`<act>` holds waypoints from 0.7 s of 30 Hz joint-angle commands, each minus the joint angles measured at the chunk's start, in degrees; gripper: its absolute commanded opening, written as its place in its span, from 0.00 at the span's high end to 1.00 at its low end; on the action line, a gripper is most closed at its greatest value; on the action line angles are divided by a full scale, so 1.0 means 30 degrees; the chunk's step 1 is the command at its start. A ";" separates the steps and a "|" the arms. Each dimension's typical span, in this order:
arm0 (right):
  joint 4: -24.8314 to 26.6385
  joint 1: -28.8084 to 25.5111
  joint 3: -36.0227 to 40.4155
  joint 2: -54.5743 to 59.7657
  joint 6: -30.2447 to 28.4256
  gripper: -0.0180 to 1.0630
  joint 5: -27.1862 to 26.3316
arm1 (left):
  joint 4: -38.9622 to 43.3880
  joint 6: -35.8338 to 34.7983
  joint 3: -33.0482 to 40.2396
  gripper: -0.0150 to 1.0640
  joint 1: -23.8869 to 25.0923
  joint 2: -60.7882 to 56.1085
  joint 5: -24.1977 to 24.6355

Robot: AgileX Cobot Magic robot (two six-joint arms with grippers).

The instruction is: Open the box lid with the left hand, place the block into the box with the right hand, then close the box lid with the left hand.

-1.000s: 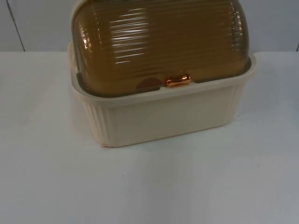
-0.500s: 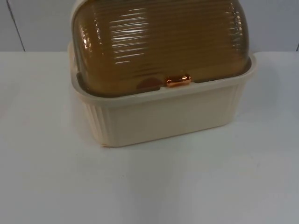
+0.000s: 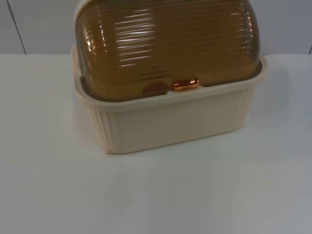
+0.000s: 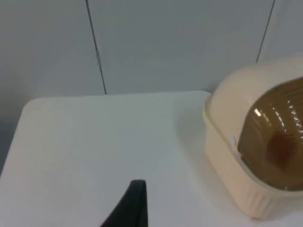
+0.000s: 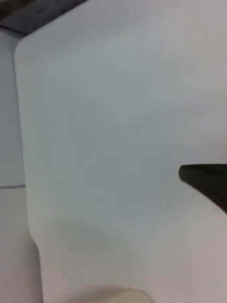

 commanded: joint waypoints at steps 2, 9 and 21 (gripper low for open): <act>0.0628 0.0620 -0.0223 -0.2004 0.0806 0.02 -0.0701 | 0.0418 -0.0209 0.0046 0.02 -0.0013 -0.1394 0.0425; -0.0996 0.0018 -0.0193 -0.7497 0.1076 0.02 -0.2255 | 0.0751 -0.0768 0.1204 0.02 -0.0013 -0.4709 -0.1482; 0.3112 -0.2816 0.0224 -0.9763 -0.4471 0.02 -0.4428 | 0.0647 0.0084 0.1791 0.02 -0.0050 -0.5362 -0.1627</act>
